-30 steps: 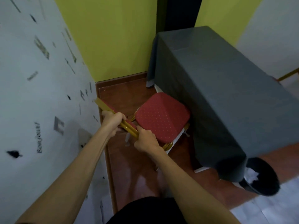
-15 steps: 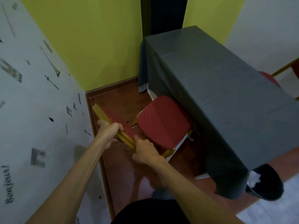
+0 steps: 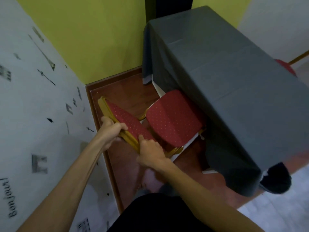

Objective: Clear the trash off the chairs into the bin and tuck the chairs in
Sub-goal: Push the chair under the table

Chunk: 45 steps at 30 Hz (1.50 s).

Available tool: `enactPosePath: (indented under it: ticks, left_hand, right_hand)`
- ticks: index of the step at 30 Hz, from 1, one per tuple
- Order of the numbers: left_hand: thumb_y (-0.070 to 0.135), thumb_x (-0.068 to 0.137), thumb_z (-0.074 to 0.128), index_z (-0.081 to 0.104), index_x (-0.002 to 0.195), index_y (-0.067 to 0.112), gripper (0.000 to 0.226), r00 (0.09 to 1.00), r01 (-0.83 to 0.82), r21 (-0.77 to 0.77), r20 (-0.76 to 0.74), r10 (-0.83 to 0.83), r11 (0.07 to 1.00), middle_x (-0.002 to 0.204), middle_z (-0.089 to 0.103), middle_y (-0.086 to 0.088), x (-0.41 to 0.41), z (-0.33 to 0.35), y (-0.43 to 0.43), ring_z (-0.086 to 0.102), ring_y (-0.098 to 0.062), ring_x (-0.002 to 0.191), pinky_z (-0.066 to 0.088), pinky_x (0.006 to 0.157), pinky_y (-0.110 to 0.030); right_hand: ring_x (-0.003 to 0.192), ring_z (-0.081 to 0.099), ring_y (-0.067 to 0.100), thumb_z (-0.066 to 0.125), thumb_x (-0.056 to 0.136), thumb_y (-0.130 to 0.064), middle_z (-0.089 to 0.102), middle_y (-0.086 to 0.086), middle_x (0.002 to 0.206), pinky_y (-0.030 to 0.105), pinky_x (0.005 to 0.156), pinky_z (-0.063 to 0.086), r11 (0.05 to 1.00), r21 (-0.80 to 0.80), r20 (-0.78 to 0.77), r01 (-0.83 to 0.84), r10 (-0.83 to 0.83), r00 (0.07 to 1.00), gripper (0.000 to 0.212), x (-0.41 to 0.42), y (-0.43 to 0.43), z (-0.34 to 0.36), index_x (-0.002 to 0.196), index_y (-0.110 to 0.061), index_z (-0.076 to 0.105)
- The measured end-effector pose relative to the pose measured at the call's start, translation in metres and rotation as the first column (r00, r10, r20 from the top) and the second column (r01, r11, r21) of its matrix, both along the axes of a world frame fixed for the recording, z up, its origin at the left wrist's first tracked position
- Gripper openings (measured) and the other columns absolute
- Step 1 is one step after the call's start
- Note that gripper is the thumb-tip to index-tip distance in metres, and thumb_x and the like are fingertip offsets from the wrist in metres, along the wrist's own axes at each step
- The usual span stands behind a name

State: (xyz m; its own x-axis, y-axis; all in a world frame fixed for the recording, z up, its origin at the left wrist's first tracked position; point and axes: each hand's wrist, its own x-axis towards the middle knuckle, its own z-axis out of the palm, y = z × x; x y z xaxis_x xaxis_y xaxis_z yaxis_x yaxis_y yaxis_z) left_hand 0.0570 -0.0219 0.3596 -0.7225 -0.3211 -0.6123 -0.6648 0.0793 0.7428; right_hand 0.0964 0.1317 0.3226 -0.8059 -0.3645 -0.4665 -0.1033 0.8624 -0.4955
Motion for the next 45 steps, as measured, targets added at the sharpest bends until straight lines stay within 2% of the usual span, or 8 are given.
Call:
enactPosePath:
  ticks: [7,13,16,22,29,33,38,45]
  left_hand:
    - [-0.006,0.091,0.057,0.015,0.114,0.013,0.051,0.993,0.114,0.073,0.000,-0.114,0.991,0.095,0.053,-0.014,-0.057,0.008,0.010,0.068,-0.033,0.085,0.059,0.079,-0.056]
    - [-0.005,0.090,0.055,0.024,0.127,0.007,0.050,0.986,0.167,0.094,-0.015,-0.166,0.981,0.100,0.059,-0.022,-0.095,0.005,0.022,0.070,-0.029,0.074,0.062,0.063,-0.049]
    - [-0.004,0.090,0.055,0.011,0.141,0.010,0.069,0.982,0.188,0.096,-0.024,-0.186,0.978,0.111,0.060,-0.025,-0.111,0.005,0.031,0.073,-0.031,0.078,0.061,0.047,-0.041]
    - [-0.003,0.094,0.055,0.020,0.127,0.016,0.052,0.975,0.220,0.139,-0.004,-0.221,0.966,0.122,0.054,-0.023,-0.146,0.006,0.046,0.071,-0.033,0.084,0.060,0.045,-0.043]
    - [-0.007,0.093,0.049,0.014,0.129,0.017,0.056,0.972,0.235,0.160,-0.028,-0.234,0.959,0.129,0.050,-0.023,-0.186,0.014,0.081,0.070,-0.037,0.089,0.060,0.048,-0.049]
    - [-0.007,0.095,0.046,0.009,0.146,0.012,0.066,0.970,0.242,0.193,-0.019,-0.243,0.951,0.139,0.044,-0.022,-0.208,0.018,0.103,0.066,-0.041,0.100,0.060,0.068,-0.056]
    - [-0.005,0.095,0.047,0.006,0.148,0.012,0.069,0.967,0.253,0.177,-0.032,-0.252,0.951,0.128,0.052,-0.024,-0.228,0.017,0.120,0.069,-0.034,0.076,0.060,0.043,-0.045]
    - [-0.005,0.095,0.047,0.002,0.150,0.013,0.073,0.970,0.244,0.172,-0.034,-0.241,0.955,0.111,0.055,-0.019,-0.234,0.013,0.122,0.070,-0.032,0.068,0.059,0.041,-0.042]
  right_hand:
    - [0.110,0.064,0.040,0.066,0.083,-0.026,0.065,0.016,0.119,0.045,0.091,0.053,0.993,0.038,-0.002,0.116,-0.116,0.993,0.068,-0.043,0.003,0.011,0.146,-0.019,0.041]
    - [0.107,0.063,0.029,0.060,0.084,-0.033,0.063,0.005,0.116,0.046,0.091,0.052,0.984,0.020,0.056,0.177,-0.178,0.982,0.076,-0.078,0.021,0.010,0.155,-0.035,0.033]
    - [0.103,0.063,0.026,0.063,0.084,-0.035,0.062,0.001,0.109,0.043,0.089,0.051,0.977,0.004,0.081,0.215,-0.215,0.973,0.077,-0.093,0.031,0.009,0.154,-0.040,0.032]
    - [0.098,0.058,0.021,0.069,0.081,-0.028,0.059,0.000,0.113,0.034,0.080,0.043,0.963,-0.003,0.120,0.270,-0.268,0.956,0.084,-0.126,0.047,0.004,0.155,-0.039,0.030]
    - [0.097,0.058,0.020,0.070,0.082,-0.024,0.058,0.000,0.111,0.035,0.081,0.049,0.943,0.000,0.144,0.334,-0.330,0.933,0.085,-0.172,0.071,-0.003,0.155,-0.040,0.029]
    - [0.096,0.059,0.019,0.071,0.083,-0.022,0.059,0.001,0.109,0.033,0.076,0.048,0.923,-0.005,0.184,0.384,-0.376,0.908,0.087,-0.196,0.089,-0.008,0.155,-0.042,0.027]
    - [0.098,0.060,0.021,0.071,0.083,-0.024,0.060,0.001,0.110,0.037,0.084,0.051,0.924,0.019,0.210,0.381,-0.376,0.902,0.092,-0.218,0.109,-0.007,0.157,-0.045,0.020]
    - [0.094,0.063,0.021,0.070,0.083,-0.027,0.063,0.002,0.107,0.040,0.085,0.055,0.935,0.001,0.190,0.355,-0.348,0.918,0.089,-0.221,0.114,-0.010,0.156,-0.044,0.023]
